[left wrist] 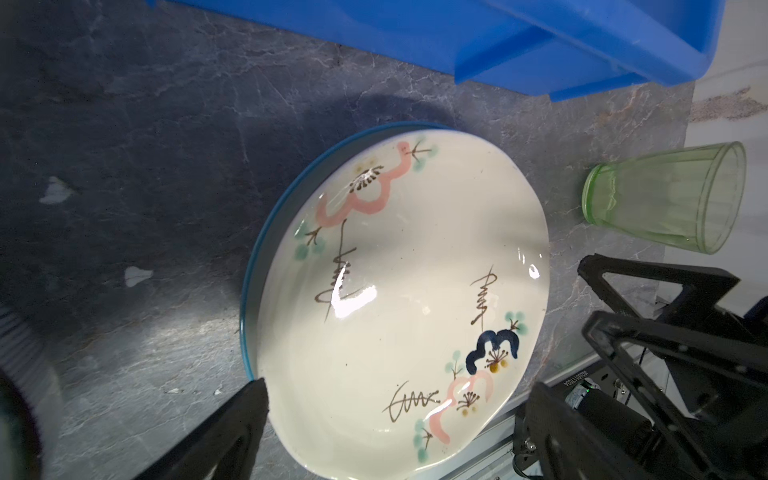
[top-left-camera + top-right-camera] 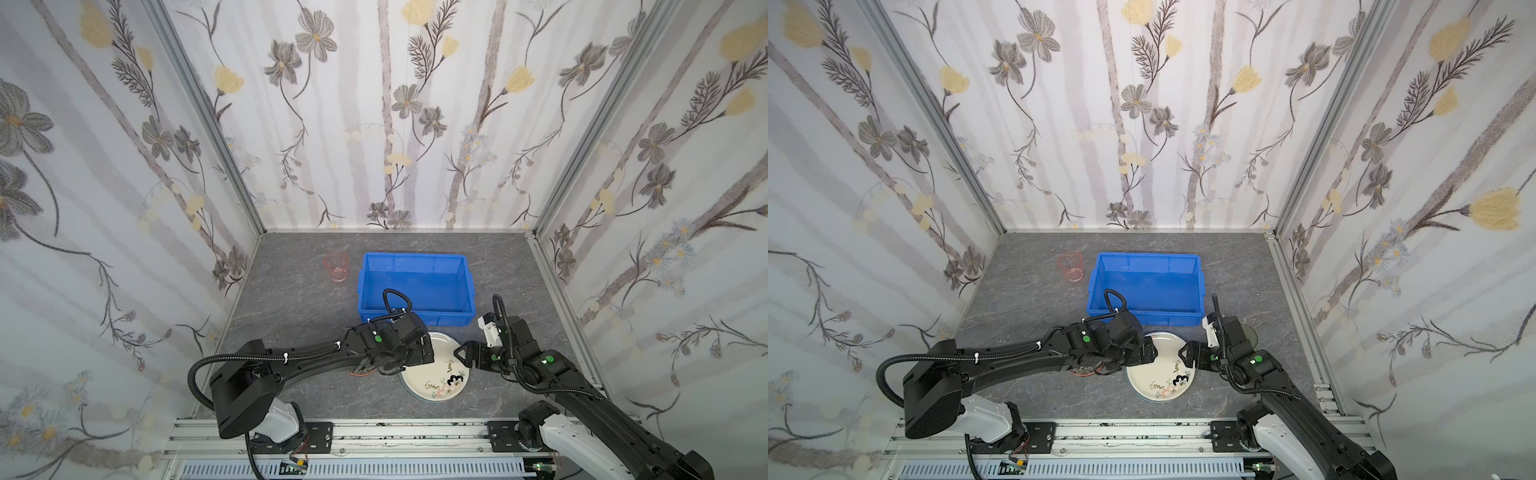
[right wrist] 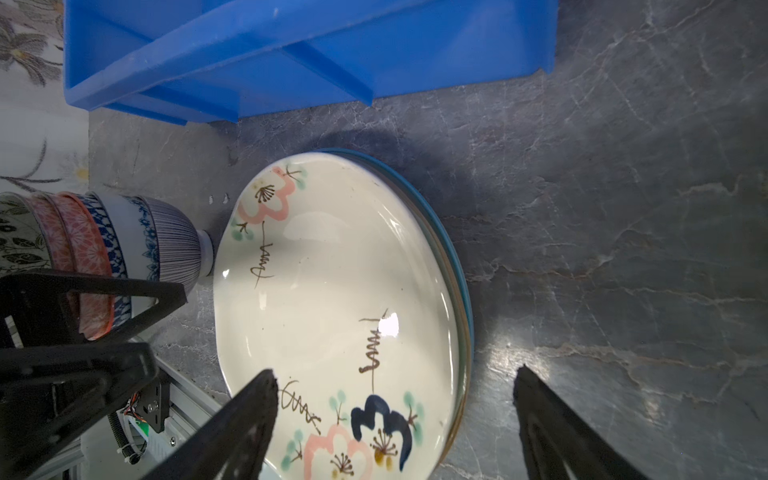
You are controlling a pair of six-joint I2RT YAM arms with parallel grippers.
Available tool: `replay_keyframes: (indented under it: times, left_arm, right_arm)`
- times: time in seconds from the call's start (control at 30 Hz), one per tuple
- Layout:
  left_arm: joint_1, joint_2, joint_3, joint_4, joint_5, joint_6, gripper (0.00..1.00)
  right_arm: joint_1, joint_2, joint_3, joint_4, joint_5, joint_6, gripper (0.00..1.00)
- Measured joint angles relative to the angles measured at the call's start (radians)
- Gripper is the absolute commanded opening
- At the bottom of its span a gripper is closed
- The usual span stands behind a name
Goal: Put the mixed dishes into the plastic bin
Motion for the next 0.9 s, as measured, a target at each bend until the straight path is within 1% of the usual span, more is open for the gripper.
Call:
replay_keyframes:
  times: [0.27,0.73,0.9]
  left_arm:
    - [-0.007,0.058,0.043,-0.058,-0.046,-0.003,1.00]
    - [-0.021,0.078,0.090,-0.114,-0.065,-0.004,1.00]
    - [-0.040,0.118,0.135,-0.150,-0.094,-0.005,1.00]
  right_arm:
    - [0.001,0.014,-0.021,0.042,-0.003,0.016,0.88]
    - [0.006,0.019,-0.047,0.084,-0.012,0.017,0.87]
    - [0.006,0.015,-0.055,0.087,-0.016,0.017,0.87]
